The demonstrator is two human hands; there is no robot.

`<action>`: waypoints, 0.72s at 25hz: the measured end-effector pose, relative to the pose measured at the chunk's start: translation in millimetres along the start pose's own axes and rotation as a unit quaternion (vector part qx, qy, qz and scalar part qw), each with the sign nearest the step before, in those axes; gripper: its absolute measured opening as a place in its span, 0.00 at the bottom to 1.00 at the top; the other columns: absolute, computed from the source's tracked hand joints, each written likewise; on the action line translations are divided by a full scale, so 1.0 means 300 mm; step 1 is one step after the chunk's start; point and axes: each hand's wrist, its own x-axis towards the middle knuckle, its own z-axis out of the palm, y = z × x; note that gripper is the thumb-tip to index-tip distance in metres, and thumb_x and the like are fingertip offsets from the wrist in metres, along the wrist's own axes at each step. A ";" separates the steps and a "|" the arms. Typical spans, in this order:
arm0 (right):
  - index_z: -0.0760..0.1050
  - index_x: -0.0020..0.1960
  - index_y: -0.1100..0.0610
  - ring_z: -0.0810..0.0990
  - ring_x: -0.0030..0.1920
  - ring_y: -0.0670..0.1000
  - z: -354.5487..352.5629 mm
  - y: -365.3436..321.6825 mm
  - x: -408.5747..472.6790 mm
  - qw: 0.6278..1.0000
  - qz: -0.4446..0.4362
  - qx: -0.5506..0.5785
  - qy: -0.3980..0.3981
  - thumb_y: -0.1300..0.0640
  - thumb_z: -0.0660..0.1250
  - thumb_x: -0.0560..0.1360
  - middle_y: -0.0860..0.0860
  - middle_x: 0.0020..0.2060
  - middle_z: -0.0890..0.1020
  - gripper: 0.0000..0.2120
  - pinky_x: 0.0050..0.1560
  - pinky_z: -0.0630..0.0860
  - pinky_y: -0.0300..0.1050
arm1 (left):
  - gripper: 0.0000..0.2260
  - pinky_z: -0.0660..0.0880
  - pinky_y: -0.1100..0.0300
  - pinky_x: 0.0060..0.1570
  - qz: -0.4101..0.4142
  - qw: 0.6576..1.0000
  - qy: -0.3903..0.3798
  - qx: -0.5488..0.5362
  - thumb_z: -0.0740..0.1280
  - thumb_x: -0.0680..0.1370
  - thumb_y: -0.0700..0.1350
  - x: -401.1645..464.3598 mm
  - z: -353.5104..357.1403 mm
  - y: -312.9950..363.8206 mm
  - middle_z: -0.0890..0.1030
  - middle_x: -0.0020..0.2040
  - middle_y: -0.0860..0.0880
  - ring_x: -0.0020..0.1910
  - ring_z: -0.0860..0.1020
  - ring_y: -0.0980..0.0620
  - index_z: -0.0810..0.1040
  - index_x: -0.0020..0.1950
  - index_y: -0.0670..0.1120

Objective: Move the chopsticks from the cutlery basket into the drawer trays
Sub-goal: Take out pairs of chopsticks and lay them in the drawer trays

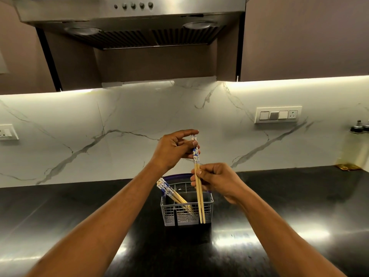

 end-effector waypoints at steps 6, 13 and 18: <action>0.81 0.56 0.62 0.86 0.48 0.55 -0.007 0.007 -0.010 1.000 0.007 0.010 0.010 0.61 0.65 0.79 0.59 0.47 0.86 0.09 0.47 0.82 0.43 | 0.14 0.83 0.55 0.47 -0.015 1.000 0.000 -0.017 0.67 0.78 0.38 -0.011 0.012 0.005 0.86 0.46 0.41 0.45 0.86 0.47 0.78 0.64 0.45; 0.81 0.56 0.65 0.85 0.49 0.58 0.004 0.261 -0.191 0.986 0.136 0.100 -0.004 0.63 0.68 0.77 0.62 0.49 0.85 0.10 0.53 0.82 0.52 | 0.12 0.83 0.53 0.44 -0.140 0.985 -0.035 -0.099 0.68 0.78 0.37 -0.221 0.127 -0.190 0.86 0.45 0.40 0.43 0.86 0.46 0.79 0.61 0.45; 0.82 0.53 0.63 0.87 0.46 0.56 0.026 0.577 -0.439 0.965 0.261 0.029 0.015 0.63 0.69 0.76 0.59 0.45 0.87 0.07 0.51 0.83 0.50 | 0.14 0.83 0.51 0.46 -0.254 0.943 -0.075 -0.200 0.66 0.78 0.32 -0.525 0.345 -0.470 0.81 0.47 0.35 0.46 0.83 0.41 0.76 0.64 0.39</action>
